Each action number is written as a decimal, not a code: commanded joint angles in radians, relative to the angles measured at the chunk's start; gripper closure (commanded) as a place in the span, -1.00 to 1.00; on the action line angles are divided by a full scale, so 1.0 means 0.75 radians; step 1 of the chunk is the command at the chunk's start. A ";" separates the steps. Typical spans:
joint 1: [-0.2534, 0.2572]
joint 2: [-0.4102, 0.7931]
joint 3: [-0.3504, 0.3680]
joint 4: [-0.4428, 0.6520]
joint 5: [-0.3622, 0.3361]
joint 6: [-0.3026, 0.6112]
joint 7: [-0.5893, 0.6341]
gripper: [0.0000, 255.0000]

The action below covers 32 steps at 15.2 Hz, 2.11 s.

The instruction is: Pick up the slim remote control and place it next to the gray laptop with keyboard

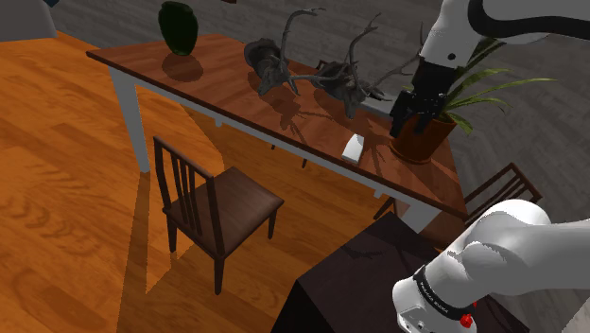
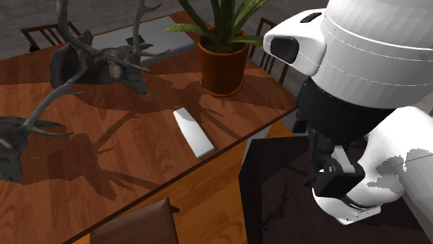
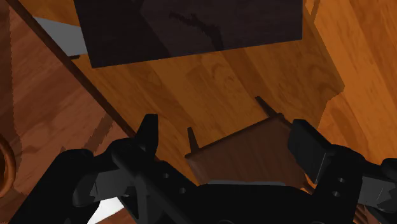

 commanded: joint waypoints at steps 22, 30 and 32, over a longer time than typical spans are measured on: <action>-0.261 0.869 -0.085 0.175 -0.024 0.789 0.514 -1.00; -0.341 1.190 -0.161 0.357 0.003 0.962 0.671 -1.00; -0.341 1.210 -0.161 0.343 0.008 0.995 0.668 -1.00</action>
